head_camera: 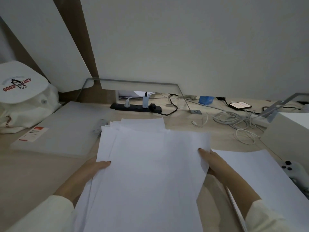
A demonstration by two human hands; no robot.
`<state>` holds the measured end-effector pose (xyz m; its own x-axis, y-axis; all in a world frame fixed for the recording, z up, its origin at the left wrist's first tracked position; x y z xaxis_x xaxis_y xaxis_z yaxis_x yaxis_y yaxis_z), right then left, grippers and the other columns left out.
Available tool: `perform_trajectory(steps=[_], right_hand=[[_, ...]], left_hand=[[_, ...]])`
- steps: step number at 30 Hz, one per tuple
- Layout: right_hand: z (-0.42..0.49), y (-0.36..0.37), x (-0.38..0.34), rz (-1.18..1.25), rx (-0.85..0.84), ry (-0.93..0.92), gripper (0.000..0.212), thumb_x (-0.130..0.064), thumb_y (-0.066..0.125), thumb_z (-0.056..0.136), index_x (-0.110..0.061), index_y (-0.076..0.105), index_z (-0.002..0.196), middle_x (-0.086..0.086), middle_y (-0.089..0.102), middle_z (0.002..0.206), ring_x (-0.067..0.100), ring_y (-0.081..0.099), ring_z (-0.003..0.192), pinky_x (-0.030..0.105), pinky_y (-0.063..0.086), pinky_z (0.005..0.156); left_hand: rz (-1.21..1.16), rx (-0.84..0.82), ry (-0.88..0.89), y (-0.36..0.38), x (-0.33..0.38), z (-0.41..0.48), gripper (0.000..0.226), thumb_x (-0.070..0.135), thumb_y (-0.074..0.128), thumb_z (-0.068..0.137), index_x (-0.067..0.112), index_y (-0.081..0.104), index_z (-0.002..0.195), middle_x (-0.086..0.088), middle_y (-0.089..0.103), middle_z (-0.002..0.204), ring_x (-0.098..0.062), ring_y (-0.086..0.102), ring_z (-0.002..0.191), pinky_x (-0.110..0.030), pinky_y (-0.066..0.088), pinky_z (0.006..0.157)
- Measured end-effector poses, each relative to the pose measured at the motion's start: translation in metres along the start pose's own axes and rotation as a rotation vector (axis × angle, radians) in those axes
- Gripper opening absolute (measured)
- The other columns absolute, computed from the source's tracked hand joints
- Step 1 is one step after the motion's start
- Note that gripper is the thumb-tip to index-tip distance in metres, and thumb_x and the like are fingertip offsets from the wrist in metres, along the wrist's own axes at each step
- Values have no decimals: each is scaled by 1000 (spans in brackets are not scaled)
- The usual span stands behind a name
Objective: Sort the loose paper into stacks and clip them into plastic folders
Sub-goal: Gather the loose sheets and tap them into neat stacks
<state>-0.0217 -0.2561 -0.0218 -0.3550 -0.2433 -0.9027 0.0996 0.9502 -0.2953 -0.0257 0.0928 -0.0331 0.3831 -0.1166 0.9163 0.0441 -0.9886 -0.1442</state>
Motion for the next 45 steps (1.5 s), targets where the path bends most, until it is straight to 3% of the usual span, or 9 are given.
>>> perform_trajectory(steps=[9,12,19,21,23,26,34,38,45], right_hand=[[24,38,-25,-250,-67,1,44,-27,42,97,3,50,128,17,59,114,31,58,101,41,45,96],[28,49,-30,-283,-3,-58,44,-31,45,95,0,51,126,15,60,117,32,59,105,41,47,92],[14,32,-2,-301,32,8,32,-25,53,90,-10,45,62,5,46,67,17,42,58,24,32,59],[4,41,6,-188,-36,16,15,-18,54,90,-7,61,83,7,59,83,20,54,72,23,38,60],[-2,51,11,-82,-67,-10,30,-11,54,89,-6,57,118,7,62,111,22,58,95,25,44,71],[-6,58,15,-77,-56,-115,54,-7,56,86,-14,41,137,2,54,130,18,54,111,24,42,86],[-24,28,5,248,-99,-93,37,-8,62,86,-6,56,122,6,67,114,19,65,94,15,55,67],[-35,11,-10,265,-100,-207,41,-17,64,85,-15,57,125,-1,69,115,18,66,103,28,53,82],[-58,0,-60,358,-256,-450,51,-17,66,80,-16,54,129,-1,66,123,15,63,113,28,53,92]], left_hand=[[-37,-165,-47,19,3,5,60,3,73,70,-5,51,126,-22,59,124,-31,61,97,-30,54,75],[-27,-70,-63,17,-5,12,50,-4,66,80,-7,50,127,-25,57,126,-35,59,105,-39,47,91],[-235,26,-83,15,0,25,45,23,50,92,-2,47,130,-14,51,133,-28,53,118,-31,38,95],[-244,-49,-79,21,1,17,41,11,46,95,-9,44,130,-17,51,132,-19,64,106,-20,46,86],[-172,-144,-58,28,-2,5,50,5,67,79,-8,52,125,-12,69,105,-10,72,70,-16,56,62],[-80,-234,-34,37,-8,-6,68,14,70,57,0,57,122,-12,73,99,-27,71,87,-32,57,74],[-150,-118,239,47,21,-25,53,9,75,71,6,56,121,-11,67,110,-28,64,100,-39,49,90],[-212,-62,350,39,40,-40,30,4,69,79,11,61,107,6,74,81,-12,69,76,-20,58,63],[-196,-134,457,27,75,-61,93,58,87,16,19,66,98,2,76,85,-19,73,76,-22,57,56]])
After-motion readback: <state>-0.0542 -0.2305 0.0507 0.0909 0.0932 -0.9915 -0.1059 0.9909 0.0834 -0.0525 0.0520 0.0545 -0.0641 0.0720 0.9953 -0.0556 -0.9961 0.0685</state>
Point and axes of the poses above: each hand's wrist, its own z-axis towards the middle knuckle, its own y-axis out of the palm, x = y × z, the point moved 2 cm from there along z, towards the middle knuckle
